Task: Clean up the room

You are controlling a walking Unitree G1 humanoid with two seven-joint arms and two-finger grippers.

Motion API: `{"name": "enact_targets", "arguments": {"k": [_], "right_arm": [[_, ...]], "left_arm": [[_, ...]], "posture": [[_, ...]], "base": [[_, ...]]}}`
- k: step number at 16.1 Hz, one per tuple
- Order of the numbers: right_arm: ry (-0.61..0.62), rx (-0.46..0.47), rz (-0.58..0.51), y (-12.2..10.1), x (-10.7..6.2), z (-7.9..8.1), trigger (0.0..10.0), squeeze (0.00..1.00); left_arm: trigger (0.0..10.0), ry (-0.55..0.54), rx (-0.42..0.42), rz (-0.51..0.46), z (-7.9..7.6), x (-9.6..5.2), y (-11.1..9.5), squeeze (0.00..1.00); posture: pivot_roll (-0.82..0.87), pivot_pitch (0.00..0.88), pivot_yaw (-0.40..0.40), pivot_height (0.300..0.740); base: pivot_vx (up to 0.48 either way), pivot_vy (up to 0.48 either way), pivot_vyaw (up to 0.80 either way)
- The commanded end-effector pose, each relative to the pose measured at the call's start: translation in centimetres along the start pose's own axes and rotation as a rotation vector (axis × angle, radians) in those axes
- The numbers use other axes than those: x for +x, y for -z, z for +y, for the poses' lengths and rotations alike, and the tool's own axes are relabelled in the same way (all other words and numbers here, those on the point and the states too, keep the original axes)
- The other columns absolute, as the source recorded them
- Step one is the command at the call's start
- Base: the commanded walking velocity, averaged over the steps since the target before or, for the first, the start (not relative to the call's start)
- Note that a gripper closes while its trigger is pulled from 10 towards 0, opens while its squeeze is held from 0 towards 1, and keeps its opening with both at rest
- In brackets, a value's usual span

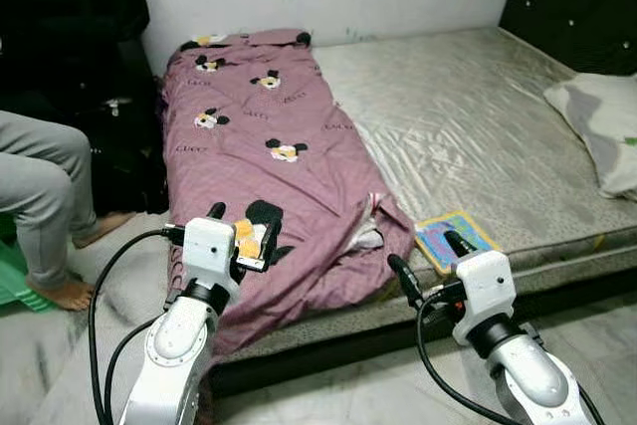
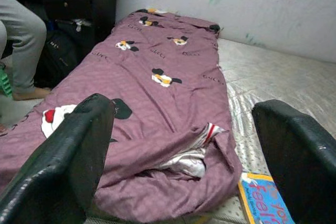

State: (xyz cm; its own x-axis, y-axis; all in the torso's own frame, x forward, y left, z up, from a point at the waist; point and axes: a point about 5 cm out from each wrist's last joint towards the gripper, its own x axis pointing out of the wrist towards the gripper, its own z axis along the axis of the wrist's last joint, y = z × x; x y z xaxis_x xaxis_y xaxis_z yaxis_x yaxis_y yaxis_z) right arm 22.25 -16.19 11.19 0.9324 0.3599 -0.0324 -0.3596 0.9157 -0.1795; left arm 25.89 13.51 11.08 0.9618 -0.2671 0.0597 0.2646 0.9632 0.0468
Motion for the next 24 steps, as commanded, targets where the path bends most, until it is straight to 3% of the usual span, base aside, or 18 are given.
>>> {"name": "enact_targets", "arguments": {"k": [1, 7, 14, 24], "right_arm": [[-0.009, -0.008, -0.015, -0.48, 0.16, 0.07, 10.0, 0.0], [-0.014, -0.013, -0.016, -0.48, 0.28, 0.2, 10.0, 0.0], [-0.012, -0.024, -0.01, -0.25, 0.23, 0.19, 10.0, 0.0], [-0.014, -0.018, -0.015, -0.28, 0.45, 0.38, 10.0, 0.0]], "left_arm": [[10.0, 0.001, 0.0, -0.006, 0.16, 0.06, -0.15, 0.0], [10.0, 0.013, 0.001, -0.004, 0.04, 0.05, -0.02, 0.0], [10.0, 0.013, -0.005, 0.012, -0.11, 0.03, 0.27, 0.0], [10.0, 0.002, -0.01, 0.015, -0.05, 0.22, 0.2, 0.0]], "posture": [[-0.08, 0.025, 0.019, 0.74], [-0.08, 0.018, 0.019, 0.74], [-0.08, 0.016, 0.019, 0.74], [-0.08, 0.028, 0.016, 0.74]], "base": [[0.266, 0.0, 0.0], [0.259, 0.0, 0.0], [0.0, 0.0, 0.0], [0.0, 0.0, 0.8]]}}
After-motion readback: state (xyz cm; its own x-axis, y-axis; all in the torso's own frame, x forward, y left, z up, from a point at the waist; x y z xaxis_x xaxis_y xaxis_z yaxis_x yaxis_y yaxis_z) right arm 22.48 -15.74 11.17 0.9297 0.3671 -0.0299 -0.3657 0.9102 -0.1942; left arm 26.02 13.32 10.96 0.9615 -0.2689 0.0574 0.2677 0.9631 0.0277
